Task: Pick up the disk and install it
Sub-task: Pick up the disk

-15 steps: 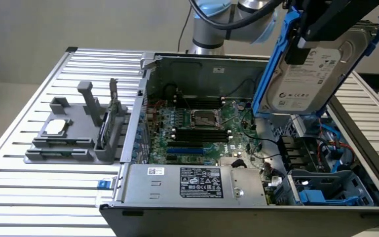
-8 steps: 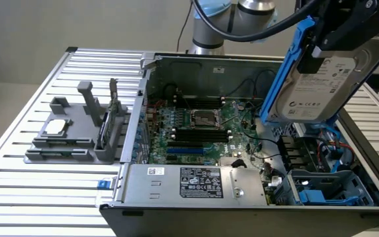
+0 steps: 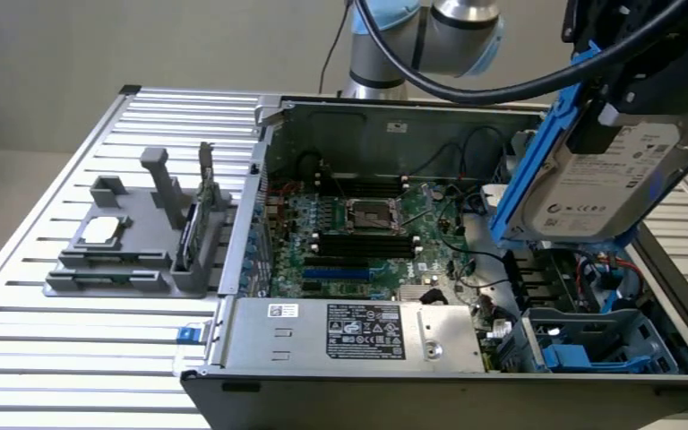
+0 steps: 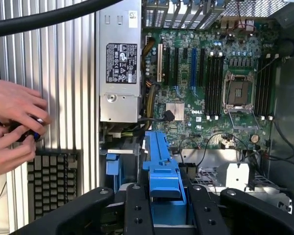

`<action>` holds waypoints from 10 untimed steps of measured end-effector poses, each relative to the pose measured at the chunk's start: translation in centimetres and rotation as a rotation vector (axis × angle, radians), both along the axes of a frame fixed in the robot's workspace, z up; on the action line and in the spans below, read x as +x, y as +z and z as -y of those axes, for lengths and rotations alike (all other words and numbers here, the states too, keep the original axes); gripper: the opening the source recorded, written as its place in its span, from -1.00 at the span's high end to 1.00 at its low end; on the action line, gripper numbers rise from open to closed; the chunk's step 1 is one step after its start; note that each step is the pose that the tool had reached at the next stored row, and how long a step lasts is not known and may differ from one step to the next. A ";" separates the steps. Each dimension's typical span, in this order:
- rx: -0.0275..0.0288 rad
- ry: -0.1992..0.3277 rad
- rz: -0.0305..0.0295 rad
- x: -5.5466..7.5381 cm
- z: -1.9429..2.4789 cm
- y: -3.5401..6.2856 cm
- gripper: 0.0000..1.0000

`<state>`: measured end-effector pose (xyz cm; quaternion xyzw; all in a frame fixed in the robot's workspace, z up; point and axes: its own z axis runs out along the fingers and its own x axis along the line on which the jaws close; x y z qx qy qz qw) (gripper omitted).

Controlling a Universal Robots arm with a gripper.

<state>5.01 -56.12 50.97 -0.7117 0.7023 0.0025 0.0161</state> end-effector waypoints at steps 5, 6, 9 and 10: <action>0.0001 0.000 0.0000 0.7 1.26 0.00 0.35; 0.0001 0.000 0.0001 0.9 1.51 0.00 0.35; 0.0001 0.000 0.0000 1.5 2.16 0.00 0.35; 0.0001 0.000 0.0000 1.7 2.32 -0.01 0.35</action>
